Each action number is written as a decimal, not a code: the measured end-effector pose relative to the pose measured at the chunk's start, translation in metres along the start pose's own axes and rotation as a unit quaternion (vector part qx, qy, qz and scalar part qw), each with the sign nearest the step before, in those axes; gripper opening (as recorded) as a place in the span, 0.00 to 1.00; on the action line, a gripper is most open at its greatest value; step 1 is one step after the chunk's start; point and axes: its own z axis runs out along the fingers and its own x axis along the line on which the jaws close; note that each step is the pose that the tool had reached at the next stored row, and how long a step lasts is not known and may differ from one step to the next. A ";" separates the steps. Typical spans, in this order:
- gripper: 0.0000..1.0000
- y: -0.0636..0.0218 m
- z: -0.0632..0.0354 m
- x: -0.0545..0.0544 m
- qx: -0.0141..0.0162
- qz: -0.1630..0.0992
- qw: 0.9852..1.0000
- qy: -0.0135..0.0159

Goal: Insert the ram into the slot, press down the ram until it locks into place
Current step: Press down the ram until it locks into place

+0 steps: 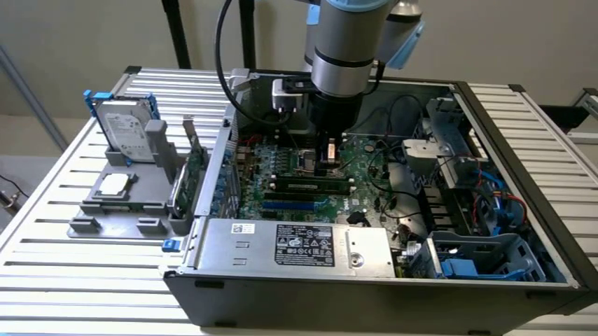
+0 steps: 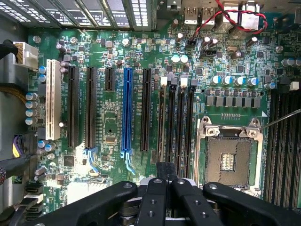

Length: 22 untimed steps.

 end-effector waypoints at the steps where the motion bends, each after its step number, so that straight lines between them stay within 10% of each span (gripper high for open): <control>1: 0.11 0.0000 0.0000 0.000 0.000 0.000 1.000 0.000; 22: 0.11 0.0040 0.0218 -0.002 0.000 0.000 1.000 0.001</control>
